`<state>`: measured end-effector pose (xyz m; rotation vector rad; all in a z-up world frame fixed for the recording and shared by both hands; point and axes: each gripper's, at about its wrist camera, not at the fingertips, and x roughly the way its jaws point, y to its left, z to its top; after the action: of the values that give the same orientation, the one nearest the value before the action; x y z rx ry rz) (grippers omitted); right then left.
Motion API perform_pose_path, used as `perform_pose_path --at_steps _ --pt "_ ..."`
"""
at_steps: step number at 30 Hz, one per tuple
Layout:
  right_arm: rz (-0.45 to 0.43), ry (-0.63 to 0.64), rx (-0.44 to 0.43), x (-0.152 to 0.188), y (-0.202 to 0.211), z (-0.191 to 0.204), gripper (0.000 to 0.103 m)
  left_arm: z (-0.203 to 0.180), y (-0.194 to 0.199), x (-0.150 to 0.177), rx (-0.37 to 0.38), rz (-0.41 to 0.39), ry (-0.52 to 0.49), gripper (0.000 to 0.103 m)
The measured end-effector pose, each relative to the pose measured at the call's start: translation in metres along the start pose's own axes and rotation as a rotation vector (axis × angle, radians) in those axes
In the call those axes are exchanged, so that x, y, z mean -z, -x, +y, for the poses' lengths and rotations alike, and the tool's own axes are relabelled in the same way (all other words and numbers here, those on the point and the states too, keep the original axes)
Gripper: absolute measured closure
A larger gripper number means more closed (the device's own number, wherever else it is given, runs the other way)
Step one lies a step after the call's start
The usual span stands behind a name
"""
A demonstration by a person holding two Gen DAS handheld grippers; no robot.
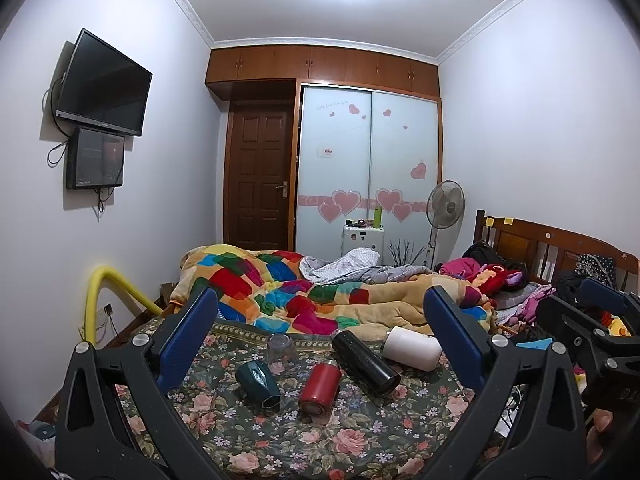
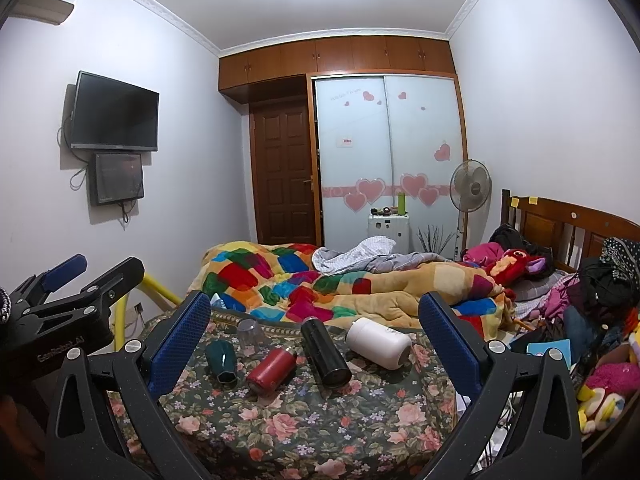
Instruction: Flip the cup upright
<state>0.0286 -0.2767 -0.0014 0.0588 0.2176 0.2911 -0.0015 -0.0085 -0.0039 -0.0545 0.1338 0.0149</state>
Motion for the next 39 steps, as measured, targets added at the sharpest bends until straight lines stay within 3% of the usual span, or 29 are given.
perform_pose_path --at_steps 39 --pt "-0.001 0.006 -0.009 -0.0029 0.0036 0.0013 0.0 -0.0082 0.006 -0.0037 -0.004 -0.026 -0.027 0.0"
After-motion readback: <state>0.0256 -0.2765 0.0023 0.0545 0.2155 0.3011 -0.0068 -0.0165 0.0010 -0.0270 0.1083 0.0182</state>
